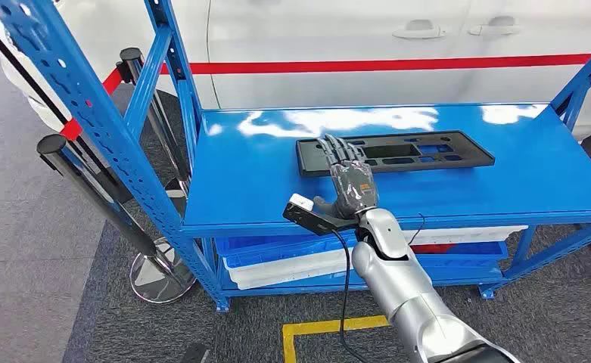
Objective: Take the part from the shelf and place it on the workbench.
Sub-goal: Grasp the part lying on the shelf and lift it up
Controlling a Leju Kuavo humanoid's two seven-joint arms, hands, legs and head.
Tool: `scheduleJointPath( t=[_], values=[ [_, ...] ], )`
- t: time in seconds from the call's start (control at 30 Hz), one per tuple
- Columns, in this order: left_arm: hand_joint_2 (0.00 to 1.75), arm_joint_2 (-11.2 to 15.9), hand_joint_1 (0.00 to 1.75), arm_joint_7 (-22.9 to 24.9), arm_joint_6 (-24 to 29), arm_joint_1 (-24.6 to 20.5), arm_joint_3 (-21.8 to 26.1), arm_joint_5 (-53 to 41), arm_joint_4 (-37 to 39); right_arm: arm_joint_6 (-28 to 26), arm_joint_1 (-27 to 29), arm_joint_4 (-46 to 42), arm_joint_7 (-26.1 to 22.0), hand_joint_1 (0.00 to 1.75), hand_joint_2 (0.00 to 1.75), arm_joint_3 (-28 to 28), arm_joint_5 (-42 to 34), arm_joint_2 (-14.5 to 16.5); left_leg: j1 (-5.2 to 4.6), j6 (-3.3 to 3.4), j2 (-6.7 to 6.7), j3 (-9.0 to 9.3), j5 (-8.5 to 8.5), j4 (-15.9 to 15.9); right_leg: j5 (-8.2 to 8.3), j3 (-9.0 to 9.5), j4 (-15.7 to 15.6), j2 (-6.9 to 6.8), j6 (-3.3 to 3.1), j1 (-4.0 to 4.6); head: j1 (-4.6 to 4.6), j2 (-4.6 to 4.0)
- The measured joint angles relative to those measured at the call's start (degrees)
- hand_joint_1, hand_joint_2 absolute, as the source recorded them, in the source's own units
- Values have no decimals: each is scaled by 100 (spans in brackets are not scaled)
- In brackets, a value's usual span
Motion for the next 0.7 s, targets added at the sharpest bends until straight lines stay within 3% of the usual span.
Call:
scheduleJointPath(
  t=[0.07,0.1,0.17,0.2,0.23,0.27,0.33,0.4,0.47,0.57,0.6,0.67,0.7],
  values=[
    [0,5,0,2,8,3,2,3,0,-65,-23,25,63,0,175,0,33,-7,5,-48,-4,-63,-96,163,23,65,-83,-4,25,-34,-1,-1],
    [0,12,0,4,12,6,3,4,0,-125,-48,57,122,0,175,0,59,-18,23,-94,-5,-177,-222,410,41,118,-144,-11,52,-71,-2,-1],
    [0,27,0,11,15,12,7,7,0,-237,-99,155,217,0,175,-2,83,-69,94,-198,-6,-542,-501,1108,30,155,-168,-16,77,-103,-2,-2],
    [0,37,0,17,15,19,9,8,0,-281,-112,212,256,0,175,-5,87,-109,138,-249,-4,-701,-556,1373,15,164,-160,-17,99,-126,-3,-2],
    [0,49,0,25,15,29,10,8,1,-318,-117,265,283,0,175,-15,87,-156,181,-300,-2,-770,-499,1443,-6,172,-145,-16,129,-153,-3,-2],
    [0,61,0,32,15,39,11,8,1,-346,-126,309,307,0,175,-28,86,-205,225,-352,2,-735,-332,1295,-33,179,-117,-12,168,-187,-3,-2],
    [0,80,0,45,7,47,13,3,3,-385,-172,379,363,0,175,-62,111,-304,299,-452,13,-454,67,608,-113,180,-24,1,272,-250,-4,-2],
    [0,90,0,48,-13,42,13,-3,7,-411,-235,429,444,0,175,-98,202,-400,314,-409,5,-250,208,137,-177,145,76,16,373,-256,-2,-2],
    [0,98,0,44,-29,37,14,-16,11,-422,-265,472,531,0,175,-134,325,-493,283,-262,-13,-232,174,86,-187,131,91,21,437,-245,2,-2],
    [0,110,0,21,-46,42,17,-66,13,-421,-295,541,608,0,175,-170,457,-607,279,-112,-13,-209,171,72,-312,80,243,17,498,-267,3,-1],
    [0,114,0,11,-52,39,17,-76,13,-421,-313,567,622,0,175,-177,491,-639,280,-78,-12,-199,169,65,-447,-42,497,18,512,-267,3,-1],
    [0,119,0,-4,-64,31,18,-81,13,-420,-333,631,657,0,175,-181,545,-702,259,-33,-11,-189,152,65,-760,-451,1270,20,522,-258,3,-1],
    [0,123,0,-7,-68,29,19,-80,14,-417,-328,668,680,0,175,-181,568,-728,243,-17,-15,-181,143,66,-841,-647,1599,21,516,-252,3,-1]
  ],
)
